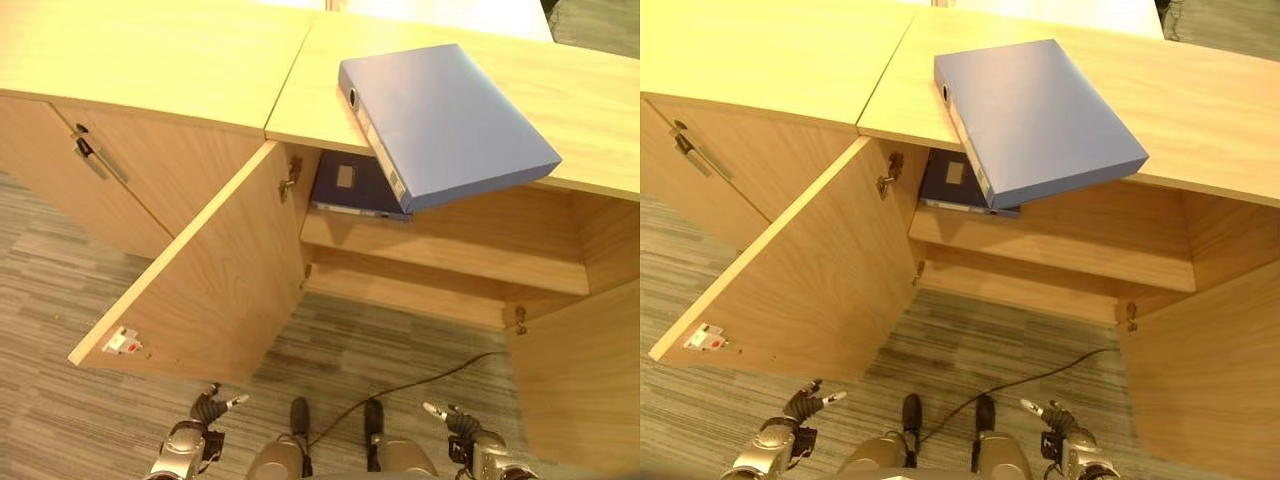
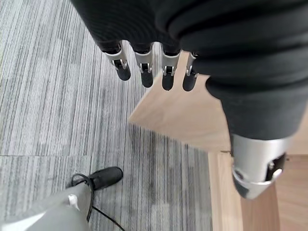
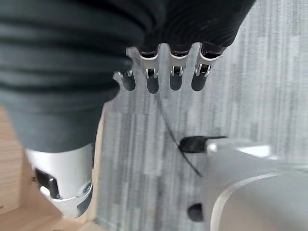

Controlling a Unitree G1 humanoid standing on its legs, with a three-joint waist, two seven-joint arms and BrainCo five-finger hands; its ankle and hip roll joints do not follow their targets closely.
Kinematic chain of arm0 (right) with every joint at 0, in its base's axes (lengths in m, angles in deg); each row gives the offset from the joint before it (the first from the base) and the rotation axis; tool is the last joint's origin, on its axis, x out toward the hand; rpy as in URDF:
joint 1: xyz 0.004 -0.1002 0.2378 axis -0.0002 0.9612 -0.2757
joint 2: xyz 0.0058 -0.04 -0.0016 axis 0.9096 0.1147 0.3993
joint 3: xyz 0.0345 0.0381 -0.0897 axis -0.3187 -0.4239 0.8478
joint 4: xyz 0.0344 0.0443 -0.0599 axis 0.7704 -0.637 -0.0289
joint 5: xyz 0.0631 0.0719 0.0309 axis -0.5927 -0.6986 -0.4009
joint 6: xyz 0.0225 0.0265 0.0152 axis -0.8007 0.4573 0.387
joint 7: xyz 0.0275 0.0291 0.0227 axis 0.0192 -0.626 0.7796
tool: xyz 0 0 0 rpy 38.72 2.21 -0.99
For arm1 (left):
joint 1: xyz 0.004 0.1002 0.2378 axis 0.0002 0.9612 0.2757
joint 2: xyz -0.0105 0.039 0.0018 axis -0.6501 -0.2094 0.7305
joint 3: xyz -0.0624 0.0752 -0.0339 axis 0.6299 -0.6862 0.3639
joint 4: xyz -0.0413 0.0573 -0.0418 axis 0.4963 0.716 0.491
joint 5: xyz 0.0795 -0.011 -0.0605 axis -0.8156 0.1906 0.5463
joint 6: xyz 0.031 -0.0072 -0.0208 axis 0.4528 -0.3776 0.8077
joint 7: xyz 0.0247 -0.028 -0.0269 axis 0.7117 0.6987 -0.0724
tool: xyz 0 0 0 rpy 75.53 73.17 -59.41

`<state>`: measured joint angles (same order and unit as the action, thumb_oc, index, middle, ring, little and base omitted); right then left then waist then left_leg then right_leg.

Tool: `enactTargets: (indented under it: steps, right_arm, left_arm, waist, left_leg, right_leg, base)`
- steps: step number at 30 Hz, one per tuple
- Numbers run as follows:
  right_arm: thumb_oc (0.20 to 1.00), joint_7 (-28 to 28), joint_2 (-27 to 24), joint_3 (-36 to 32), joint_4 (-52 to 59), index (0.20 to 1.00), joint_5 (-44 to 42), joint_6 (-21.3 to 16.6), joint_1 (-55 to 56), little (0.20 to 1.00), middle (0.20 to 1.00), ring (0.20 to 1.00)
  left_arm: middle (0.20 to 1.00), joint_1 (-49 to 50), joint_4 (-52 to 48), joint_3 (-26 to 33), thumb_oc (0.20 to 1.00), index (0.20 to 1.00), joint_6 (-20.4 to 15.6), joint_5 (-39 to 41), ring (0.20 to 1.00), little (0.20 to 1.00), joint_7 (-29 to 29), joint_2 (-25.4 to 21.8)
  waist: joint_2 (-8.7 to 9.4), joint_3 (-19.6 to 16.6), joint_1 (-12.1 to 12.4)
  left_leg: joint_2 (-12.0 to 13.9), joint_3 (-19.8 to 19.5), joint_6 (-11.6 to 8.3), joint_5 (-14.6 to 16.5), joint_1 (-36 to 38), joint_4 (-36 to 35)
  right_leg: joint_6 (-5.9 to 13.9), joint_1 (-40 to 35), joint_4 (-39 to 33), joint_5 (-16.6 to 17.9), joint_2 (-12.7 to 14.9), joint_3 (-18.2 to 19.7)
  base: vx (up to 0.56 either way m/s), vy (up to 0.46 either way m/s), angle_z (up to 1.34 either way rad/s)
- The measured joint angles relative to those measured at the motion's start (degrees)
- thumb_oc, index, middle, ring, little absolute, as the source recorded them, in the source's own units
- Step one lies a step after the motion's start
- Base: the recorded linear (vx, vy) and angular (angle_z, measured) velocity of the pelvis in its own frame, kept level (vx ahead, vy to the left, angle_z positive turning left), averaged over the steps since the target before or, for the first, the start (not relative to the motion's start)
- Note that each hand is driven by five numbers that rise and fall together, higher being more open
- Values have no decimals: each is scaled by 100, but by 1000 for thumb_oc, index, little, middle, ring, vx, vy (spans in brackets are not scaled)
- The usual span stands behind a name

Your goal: Put the empty folder in the office cabinet

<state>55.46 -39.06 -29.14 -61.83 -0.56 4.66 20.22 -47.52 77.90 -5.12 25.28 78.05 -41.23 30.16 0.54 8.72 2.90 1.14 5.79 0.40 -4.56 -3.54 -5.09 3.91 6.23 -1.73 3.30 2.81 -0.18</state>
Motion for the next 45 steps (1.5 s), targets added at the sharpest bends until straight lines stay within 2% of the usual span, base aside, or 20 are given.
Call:
enactTargets:
  steps: [2,7,11,13,14,15,16,19,20,22,23,25,27,31,34,36,37,41,43,45]
  right_arm:
    - [1000,0,-28,-1,-14,1000,6,1,125,1000,1000,1000]
    - [1000,79,-201,1,-17,1000,28,8,128,1000,1000,1000]
    - [1000,255,-317,7,-45,1000,148,11,102,1000,1000,1000]
    - [1000,278,-336,16,-157,1000,259,14,66,1000,1000,1000]
    - [1000,279,-370,19,-243,1000,290,73,25,1000,1000,1000]
    - [1000,284,-433,26,-310,1000,308,127,-1,1000,1000,1000]
    - [1000,289,-455,47,-346,1000,353,131,8,1000,1000,1000]
    - [1000,302,-566,128,-408,1000,508,185,-24,1000,1000,1000]
    - [1000,310,-577,128,-406,1000,521,188,-27,1000,1000,1000]
    - [1000,341,-580,136,-376,1000,521,188,-6,1000,1000,1000]
    - [1000,341,-565,128,-372,1000,520,186,78,1000,1000,1000]
    - [1000,372,-456,184,-328,1000,520,183,116,1000,1000,1000]
    - [1000,373,-395,201,-218,1000,521,179,144,1000,1000,1000]
    - [1000,372,-281,212,-213,1000,525,181,147,1000,1000,1000]
    - [1000,373,-228,210,-190,1000,527,131,119,1000,1000,1000]
    - [1000,372,-220,202,-188,1000,526,128,132,1000,1000,1000]
    - [1000,372,-215,200,-195,1000,525,128,143,1000,1000,1000]
    - [1000,378,-86,215,-243,1000,526,138,334,1000,1000,1000]
    - [1000,378,-15,225,-250,1000,526,152,474,1000,1000,1000]
    - [1000,378,44,239,-248,1000,526,195,561,1000,1000,1000]
  left_arm:
    - [1000,106,-400,-50,1000,1000,11,10,1000,1000,84,5]
    - [1000,-28,-1038,-425,1000,1000,6,78,1000,1000,466,-76]
    - [1000,-344,-1546,-1305,1000,1000,52,147,1000,1000,1046,-476]
    - [1000,-490,-1840,-1598,1000,1000,76,126,1000,1000,1186,-703]
    - [1000,-528,-1948,-1580,1000,1000,76,120,1000,1000,1248,-722]
    - [1000,-537,-2084,-1592,1000,1000,82,123,1000,1000,1321,-751]
    - [1000,-547,-2167,-1603,1000,1000,85,124,1000,1000,1341,-751]
    - [1000,-549,-2605,-1641,1000,1000,41,131,1000,1000,1434,-757]
    - [1000,-534,-2834,-1640,1000,1000,29,152,1000,1000,1444,-780]
    - [1000,-539,-3216,-1638,1000,1000,-8,233,1000,1000,1485,-795]
    - [1000,-520,-3430,-1638,1000,1000,-29,237,1000,1000,1492,-812]
    - [1000,-604,-3627,-1555,1000,1000,-142,282,1000,1000,1504,-817]
    - [1000,-653,-3702,-1522,1000,1000,-137,357,1000,1000,1504,-903]
    - [1000,-489,-3959,-1244,1000,1000,-139,357,1000,1000,1417,-1045]
    - [1000,-226,-4462,-887,1000,1000,-136,357,1000,1000,1318,-1110]
    - [1000,13,-5469,-554,1000,1000,-147,355,1000,1000,1284,-1496]
    - [1000,27,-5653,-443,1000,1000,-201,357,1000,1000,1273,-1543]
    - [1000,-96,-6633,-171,1000,1000,-391,352,1000,1000,1062,-1647]
    - [1000,-281,-6959,-174,1000,1000,-522,356,1000,1000,967,-1621]
    - [1000,-420,-7071,-178,1000,1000,-653,480,1000,1000,898,-1403]
  waist:
    - [7,-13,15]
    - [43,-125,-74]
    - [15,-196,-117]
    - [62,-186,-120]
    - [66,-161,-83]
    - [42,-106,-58]
    - [100,-76,-73]
    - [34,-87,-1]
    - [-44,-88,11]
    - [-271,-127,-18]
    - [-382,-197,-24]
    - [-298,-217,-18]
    - [-225,-222,-58]
    - [-216,-232,-2]
    - [-212,-237,87]
    - [-172,-261,131]
    - [-158,-271,145]
    - [-12,-370,227]
    - [72,-434,221]
    - [119,-486,193]
  left_leg:
    - [51,-61,-41,27,174,1]
    - [224,-328,-245,24,349,3]
    - [443,-398,-527,69,207,192]
    - [402,-473,-671,-2,-155,532]
    - [385,-459,-729,-98,-211,609]
    - [296,-489,-707,-103,-361,878]
    - [200,-548,-703,-69,-451,958]
    - [-205,-795,-643,-39,-365,529]
    - [-232,-818,-606,-51,-314,358]
    - [-110,-815,-563,-76,-3,166]
    - [-36,-851,-257,-18,208,-44]
    - [-105,-796,-96,26,305,-46]
    - [-188,-787,-86,26,304,-9]
    - [-276,-776,-87,29,479,-7]
    - [-271,-775,-90,39,500,-9]
    - [-232,-775,-68,71,505,-11]
    - [-222,-768,-67,71,508,-11]
    - [-183,-723,-113,140,569,-41]
    - [-178,-685,-110,142,577,-57]
    - [-180,-640,-92,153,586,-58]
  right_leg:
    - [-103,-363,-371,149,-56,-56]
    - [-159,-599,-370,3,-206,-206]
    - [-310,-566,-277,-95,-455,-290]
    - [-515,-292,-32,-211,-358,-359]
    - [-522,-268,-14,-206,-331,-366]
    - [-587,-343,-41,-197,-277,-361]
    - [-632,-394,-106,-184,-220,-368]
    - [-633,-372,-158,-185,-32,-291]
    - [-596,-371,-187,-159,-58,-265]
    - [-489,-573,-350,-38,-225,-273]
    - [-446,-656,-354,-68,-317,-278]
    - [-340,-747,-371,-108,-240,-250]
    - [-307,-738,-370,-77,-159,-220]
    - [-203,-922,-370,-136,-63,-211]
    - [-185,-943,-369,-149,-72,-208]
    - [-162,-946,-369,-159,-118,-207]
    - [-145,-946,-369,-158,-125,-197]
    - [-138,-933,-368,-153,-167,-76]
    - [-135,-927,-368,-147,-172,-42]
    - [-122,-923,-368,-137,-166,-3]
  base:
    - [141,-100,9]
    - [122,-138,12]
    - [28,-109,8]
    - [21,-41,29]
    - [63,-30,19]
    - [85,-21,15]
    - [98,0,10]
    - [89,21,-6]
    - [154,50,-16]
    - [164,74,-13]
    - [85,55,-6]
    - [78,67,-10]
    - [78,70,-8]
    - [54,38,1]
    - [46,28,2]
    - [0,0,0]
    - [31,5,-7]
    - [32,6,-15]
    - [19,12,-9]
    - [10,7,-11]
